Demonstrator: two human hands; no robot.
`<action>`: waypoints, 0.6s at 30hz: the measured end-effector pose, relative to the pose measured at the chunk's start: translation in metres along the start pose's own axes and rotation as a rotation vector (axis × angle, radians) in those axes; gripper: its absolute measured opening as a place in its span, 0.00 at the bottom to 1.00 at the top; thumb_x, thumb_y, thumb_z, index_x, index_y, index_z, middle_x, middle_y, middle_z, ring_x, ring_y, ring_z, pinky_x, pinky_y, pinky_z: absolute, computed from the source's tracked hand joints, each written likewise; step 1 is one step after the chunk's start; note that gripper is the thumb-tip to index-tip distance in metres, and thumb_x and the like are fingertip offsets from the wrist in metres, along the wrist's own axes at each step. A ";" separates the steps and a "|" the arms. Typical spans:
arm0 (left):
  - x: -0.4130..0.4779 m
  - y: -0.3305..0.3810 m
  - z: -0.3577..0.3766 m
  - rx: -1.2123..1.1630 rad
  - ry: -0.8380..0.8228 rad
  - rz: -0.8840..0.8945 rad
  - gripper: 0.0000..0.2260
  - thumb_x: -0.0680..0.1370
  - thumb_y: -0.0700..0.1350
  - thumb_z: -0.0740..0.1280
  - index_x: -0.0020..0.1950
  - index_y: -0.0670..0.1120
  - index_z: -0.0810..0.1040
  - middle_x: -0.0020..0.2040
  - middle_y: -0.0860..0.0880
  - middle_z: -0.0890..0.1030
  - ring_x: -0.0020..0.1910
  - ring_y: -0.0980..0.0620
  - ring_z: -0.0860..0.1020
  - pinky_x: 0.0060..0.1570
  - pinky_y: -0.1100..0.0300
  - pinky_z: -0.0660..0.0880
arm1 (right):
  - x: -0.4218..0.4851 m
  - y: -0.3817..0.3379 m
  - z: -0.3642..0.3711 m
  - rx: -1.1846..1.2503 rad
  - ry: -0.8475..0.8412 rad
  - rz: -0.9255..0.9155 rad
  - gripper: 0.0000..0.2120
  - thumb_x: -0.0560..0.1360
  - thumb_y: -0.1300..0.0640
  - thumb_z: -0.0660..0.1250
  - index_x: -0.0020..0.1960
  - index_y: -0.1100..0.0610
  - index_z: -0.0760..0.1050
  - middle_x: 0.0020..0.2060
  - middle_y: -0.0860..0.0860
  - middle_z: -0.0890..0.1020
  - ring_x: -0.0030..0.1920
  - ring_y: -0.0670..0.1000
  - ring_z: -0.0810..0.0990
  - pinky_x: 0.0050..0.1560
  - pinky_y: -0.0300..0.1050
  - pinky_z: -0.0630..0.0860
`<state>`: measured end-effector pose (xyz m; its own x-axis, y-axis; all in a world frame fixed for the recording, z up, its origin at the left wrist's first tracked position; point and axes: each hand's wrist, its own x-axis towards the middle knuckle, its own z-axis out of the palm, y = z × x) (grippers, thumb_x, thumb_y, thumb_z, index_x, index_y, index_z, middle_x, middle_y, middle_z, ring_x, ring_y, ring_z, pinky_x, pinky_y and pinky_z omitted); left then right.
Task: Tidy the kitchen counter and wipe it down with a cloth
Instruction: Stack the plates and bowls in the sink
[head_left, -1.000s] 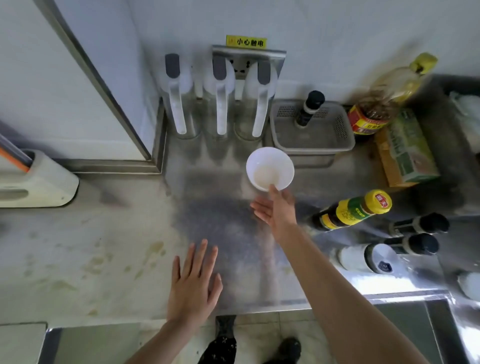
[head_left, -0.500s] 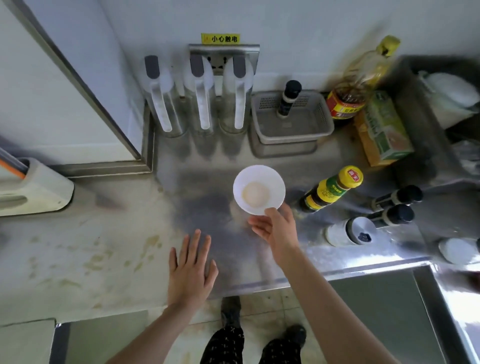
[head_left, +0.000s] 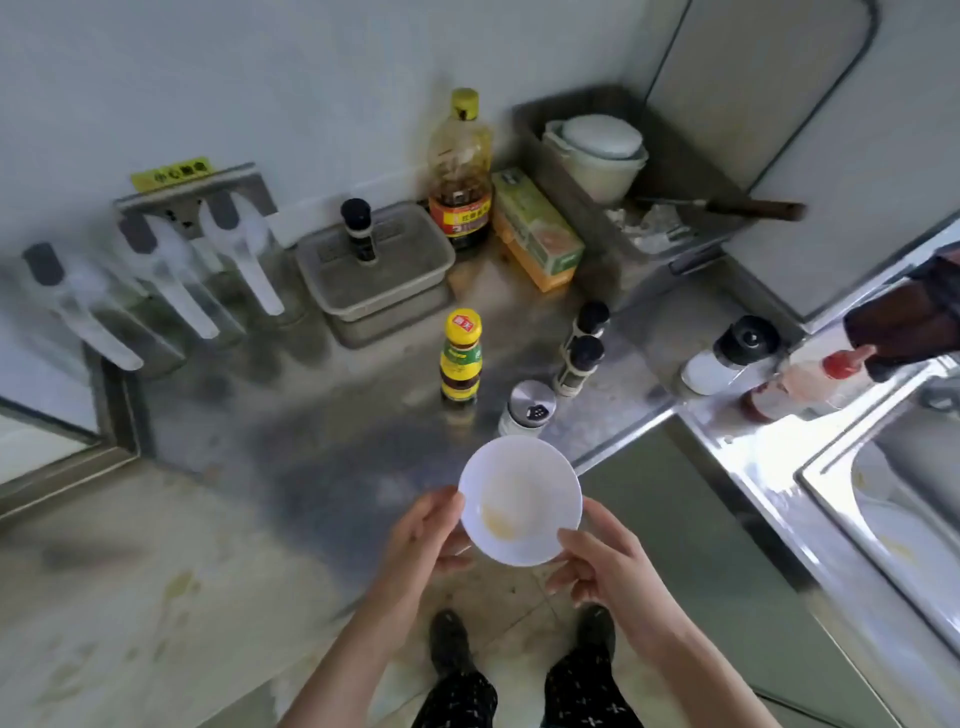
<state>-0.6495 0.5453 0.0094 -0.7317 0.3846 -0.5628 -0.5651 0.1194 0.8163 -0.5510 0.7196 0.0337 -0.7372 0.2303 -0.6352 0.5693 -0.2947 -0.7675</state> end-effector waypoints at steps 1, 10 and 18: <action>-0.002 0.002 0.015 0.007 -0.047 0.002 0.16 0.69 0.55 0.67 0.53 0.50 0.78 0.42 0.52 0.84 0.41 0.54 0.82 0.42 0.54 0.80 | -0.007 0.001 -0.014 0.026 0.024 -0.011 0.20 0.70 0.55 0.65 0.62 0.46 0.74 0.39 0.58 0.82 0.34 0.56 0.79 0.31 0.42 0.69; 0.017 0.006 0.185 0.149 -0.292 0.005 0.22 0.63 0.59 0.71 0.52 0.48 0.78 0.41 0.51 0.84 0.40 0.53 0.82 0.36 0.58 0.78 | -0.057 0.011 -0.160 0.245 0.253 -0.101 0.16 0.71 0.54 0.65 0.59 0.43 0.77 0.39 0.56 0.83 0.36 0.55 0.80 0.33 0.42 0.73; 0.044 -0.031 0.377 0.217 -0.351 -0.075 0.13 0.73 0.52 0.70 0.54 0.48 0.77 0.42 0.51 0.83 0.38 0.55 0.82 0.39 0.56 0.79 | -0.061 0.038 -0.326 0.444 0.410 -0.066 0.13 0.79 0.65 0.57 0.61 0.57 0.73 0.35 0.57 0.78 0.26 0.49 0.75 0.24 0.35 0.67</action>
<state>-0.5207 0.9041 0.0082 -0.4960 0.6519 -0.5735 -0.4911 0.3341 0.8045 -0.3654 0.9971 0.0153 -0.5154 0.5734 -0.6369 0.2558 -0.6064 -0.7529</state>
